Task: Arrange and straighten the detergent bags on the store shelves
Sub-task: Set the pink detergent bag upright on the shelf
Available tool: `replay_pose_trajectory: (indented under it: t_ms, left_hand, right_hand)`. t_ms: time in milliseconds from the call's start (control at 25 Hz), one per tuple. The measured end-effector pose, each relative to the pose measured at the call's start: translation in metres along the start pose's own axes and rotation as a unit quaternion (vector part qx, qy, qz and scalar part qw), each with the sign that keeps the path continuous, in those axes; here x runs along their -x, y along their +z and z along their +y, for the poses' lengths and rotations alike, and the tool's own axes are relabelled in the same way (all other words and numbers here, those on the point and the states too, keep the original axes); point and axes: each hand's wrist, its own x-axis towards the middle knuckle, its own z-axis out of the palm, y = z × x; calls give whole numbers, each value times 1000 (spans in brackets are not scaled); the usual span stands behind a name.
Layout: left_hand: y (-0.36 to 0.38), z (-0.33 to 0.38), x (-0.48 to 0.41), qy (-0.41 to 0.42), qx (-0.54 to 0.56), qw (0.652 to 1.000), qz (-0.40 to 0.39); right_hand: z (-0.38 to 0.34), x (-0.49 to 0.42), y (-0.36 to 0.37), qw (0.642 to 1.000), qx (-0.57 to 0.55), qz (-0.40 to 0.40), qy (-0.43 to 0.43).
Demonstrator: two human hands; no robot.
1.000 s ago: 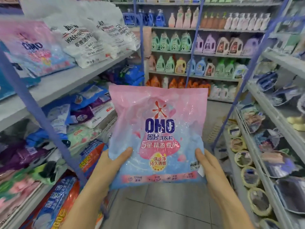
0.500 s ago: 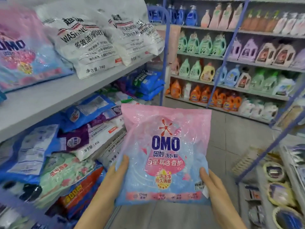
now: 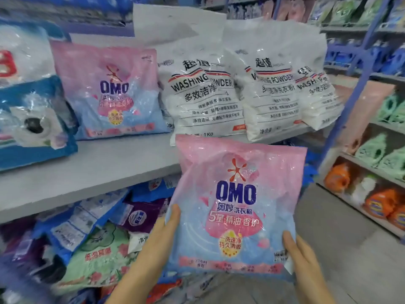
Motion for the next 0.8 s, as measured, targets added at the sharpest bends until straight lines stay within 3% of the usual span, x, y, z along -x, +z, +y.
replay_pose_trajectory:
  t_ms: [120, 320, 480, 640, 800]
  left_hand:
    - [0, 35, -3, 42, 4, 988, 149]
    - [-27, 97, -6, 127, 2, 927, 353]
    - [-72, 140, -24, 265, -23, 886, 379]
    - [-112, 156, -56, 294, -62, 866, 400]
    - [-140, 157, -84, 262, -34, 862, 432]
  right_hand:
    - [-32, -62, 20, 994, 29, -99, -33]
    - [-84, -126, 97, 957, 24, -269, -111]
    - [-103, -158, 163, 932, 30, -326, -155]
    - [-106, -183, 213, 918, 57, -338, -199]
    - [-107, -199, 250, 910, 105, -341, -211]
